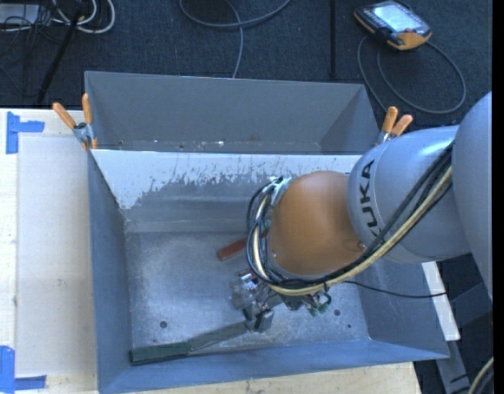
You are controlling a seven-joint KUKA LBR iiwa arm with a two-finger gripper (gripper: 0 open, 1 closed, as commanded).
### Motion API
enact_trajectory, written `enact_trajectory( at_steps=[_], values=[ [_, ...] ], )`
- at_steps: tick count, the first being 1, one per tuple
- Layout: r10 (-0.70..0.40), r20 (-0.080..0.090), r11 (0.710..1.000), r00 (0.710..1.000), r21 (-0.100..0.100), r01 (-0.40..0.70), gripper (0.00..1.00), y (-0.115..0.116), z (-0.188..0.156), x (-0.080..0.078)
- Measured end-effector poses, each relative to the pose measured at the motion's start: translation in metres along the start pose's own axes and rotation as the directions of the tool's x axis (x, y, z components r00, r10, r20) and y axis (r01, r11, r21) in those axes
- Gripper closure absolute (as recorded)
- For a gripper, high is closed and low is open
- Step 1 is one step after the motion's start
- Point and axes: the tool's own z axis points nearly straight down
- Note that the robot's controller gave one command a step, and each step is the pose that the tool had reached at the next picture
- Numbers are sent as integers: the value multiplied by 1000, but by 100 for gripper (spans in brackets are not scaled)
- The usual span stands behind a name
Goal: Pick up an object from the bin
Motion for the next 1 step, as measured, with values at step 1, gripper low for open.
enact_trajectory(
  at_steps=[1],
  values=[
    [0,5,1000,1000,1,0,100,0,-10,-1]
  ],
)
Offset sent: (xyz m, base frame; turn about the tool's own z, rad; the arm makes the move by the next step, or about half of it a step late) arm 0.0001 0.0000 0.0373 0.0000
